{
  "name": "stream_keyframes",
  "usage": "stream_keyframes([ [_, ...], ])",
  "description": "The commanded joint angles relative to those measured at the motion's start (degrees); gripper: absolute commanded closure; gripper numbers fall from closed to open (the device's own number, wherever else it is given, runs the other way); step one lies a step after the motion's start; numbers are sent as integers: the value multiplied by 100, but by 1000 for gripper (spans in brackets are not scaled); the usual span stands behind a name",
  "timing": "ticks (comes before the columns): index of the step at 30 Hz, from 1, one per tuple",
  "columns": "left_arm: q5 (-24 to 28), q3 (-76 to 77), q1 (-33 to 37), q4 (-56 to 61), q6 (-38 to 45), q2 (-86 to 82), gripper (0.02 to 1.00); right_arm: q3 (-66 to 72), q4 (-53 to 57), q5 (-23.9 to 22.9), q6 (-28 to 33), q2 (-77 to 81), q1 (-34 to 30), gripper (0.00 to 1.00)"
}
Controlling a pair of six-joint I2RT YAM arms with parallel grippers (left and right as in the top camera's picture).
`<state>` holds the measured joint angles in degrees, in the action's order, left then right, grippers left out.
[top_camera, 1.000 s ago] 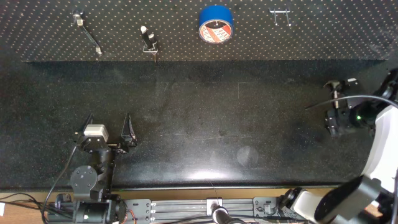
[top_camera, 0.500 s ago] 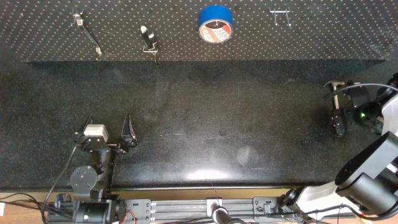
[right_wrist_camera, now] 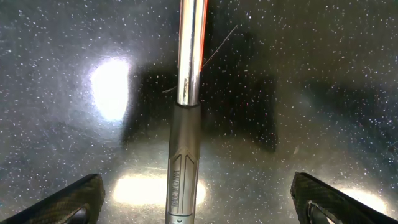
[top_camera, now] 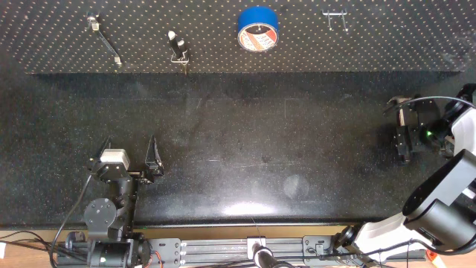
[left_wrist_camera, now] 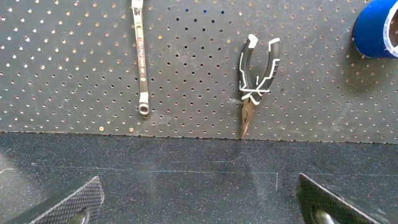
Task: Place Tools Onto Pegboard
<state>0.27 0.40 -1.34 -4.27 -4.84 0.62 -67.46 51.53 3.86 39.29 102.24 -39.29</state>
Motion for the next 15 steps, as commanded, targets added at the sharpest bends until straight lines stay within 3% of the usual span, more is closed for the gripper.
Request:
stream_keyframes([
  [1,37,-9,-24,-46,-28,-42,23,9,-4,-175,-269,55,173,25],
  [15,37,-9,-24,-44,-28,-42,23,11,42,-197,-219,256,177,25],
])
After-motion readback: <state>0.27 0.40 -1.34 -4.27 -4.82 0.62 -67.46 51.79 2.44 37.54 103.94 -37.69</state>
